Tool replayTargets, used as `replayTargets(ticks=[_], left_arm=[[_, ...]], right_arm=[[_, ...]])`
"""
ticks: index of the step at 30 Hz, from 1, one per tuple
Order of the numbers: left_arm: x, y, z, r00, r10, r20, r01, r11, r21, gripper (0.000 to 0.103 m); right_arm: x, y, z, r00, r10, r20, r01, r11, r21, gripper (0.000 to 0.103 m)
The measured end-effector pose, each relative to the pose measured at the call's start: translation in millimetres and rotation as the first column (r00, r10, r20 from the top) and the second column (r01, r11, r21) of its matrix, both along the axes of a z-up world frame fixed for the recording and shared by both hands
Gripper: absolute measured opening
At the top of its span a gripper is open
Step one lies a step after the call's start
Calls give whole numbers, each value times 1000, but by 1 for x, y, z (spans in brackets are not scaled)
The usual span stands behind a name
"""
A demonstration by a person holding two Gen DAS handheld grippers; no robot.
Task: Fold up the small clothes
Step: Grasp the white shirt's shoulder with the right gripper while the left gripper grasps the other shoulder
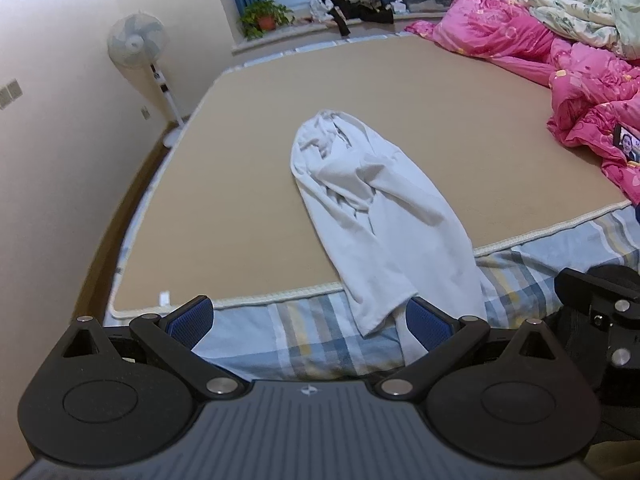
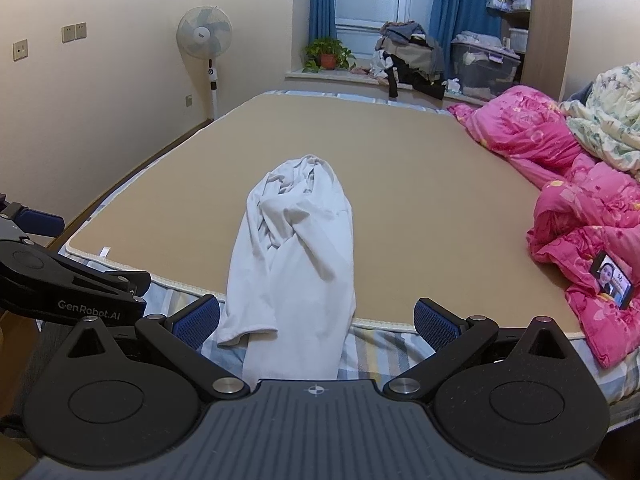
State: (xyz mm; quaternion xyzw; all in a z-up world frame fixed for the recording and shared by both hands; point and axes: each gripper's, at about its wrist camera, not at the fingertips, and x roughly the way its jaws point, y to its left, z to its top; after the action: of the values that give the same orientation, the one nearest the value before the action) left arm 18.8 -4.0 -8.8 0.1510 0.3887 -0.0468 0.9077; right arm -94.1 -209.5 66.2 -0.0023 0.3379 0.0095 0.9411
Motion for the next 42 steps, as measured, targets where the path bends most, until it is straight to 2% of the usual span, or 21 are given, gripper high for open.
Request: replayTargets(ticks=[2,5,9,13,16,18,20,22,23,24,26,28,29,30,31,32,33,35,37,39,42], left_arm=[[16,10,-3,1000,19,-20,-20,999,-27,102],[46,26,-7,997,76,-8,-76,997,-14,102],[107,58,-15,981,192,-14,-193,981,-26,102],[161,87,-24,952,301,-50,-303,952,-45,102],[191,95,-32,940,338,-52,-339,941,-7,102],[208,99,-38,934,350,-68,-349,937,17,102],[223,102,-44,934,346,-84,-345,938,30,102],[243,102,-54,936,340,-93,-337,940,47,102],[255,101,-58,938,333,-94,-330,943,52,103],[269,98,-63,941,325,-92,-321,945,57,103],[297,90,-74,946,312,-86,-307,949,70,102],[333,80,-85,950,295,-97,-290,955,62,102],[350,75,-92,953,285,-105,-281,958,56,102],[363,71,-98,955,275,-109,-270,961,56,102],[380,65,-106,957,268,-114,-262,963,67,102],[394,61,-113,956,267,-118,-258,962,85,102],[408,56,-120,957,263,-121,-251,962,103,102],[434,48,-128,963,240,-122,-226,967,114,102],[462,36,-134,969,210,-131,-197,974,111,102],[490,20,-142,974,175,-147,-161,982,102,102],[531,-11,-153,973,130,-193,-112,988,102,102]], right_arm=[[10,-7,-3,1000,-5,-21,5,1000,20,102],[29,-22,-12,999,-32,-43,35,997,62,102],[70,-39,-39,997,-82,-8,83,994,67,102],[146,-43,-77,998,-61,-12,62,992,112,102],[223,-37,-107,998,-24,-63,37,978,206,102],[271,-35,-127,990,-51,-130,85,958,273,102],[316,-40,-151,966,-145,-215,211,921,326,100],[348,-55,-173,925,-254,-283,352,853,385,99],[359,-63,-182,890,-329,-316,440,802,403,99],[372,-69,-192,876,-347,-336,470,774,425,99],[396,-71,-205,885,-309,-348,446,775,447,99],[419,-63,-215,908,-243,-340,376,829,413,98],[429,-56,-220,923,-203,-327,324,868,376,82],[435,-50,-223,938,-161,-307,266,902,340,58],[441,-45,-225,948,-112,-299,203,934,294,9],[442,-44,-222,947,-108,-303,184,955,233,7],[437,-49,-215,955,-112,-274,180,955,235,6],[411,-71,-183,982,-131,-140,164,950,264,5],[379,-105,-153,982,-184,-36,187,945,267,4],[361,-139,-142,968,-250,-22,247,933,262,4],[350,-180,-152,957,-287,-52,290,919,266,4]])
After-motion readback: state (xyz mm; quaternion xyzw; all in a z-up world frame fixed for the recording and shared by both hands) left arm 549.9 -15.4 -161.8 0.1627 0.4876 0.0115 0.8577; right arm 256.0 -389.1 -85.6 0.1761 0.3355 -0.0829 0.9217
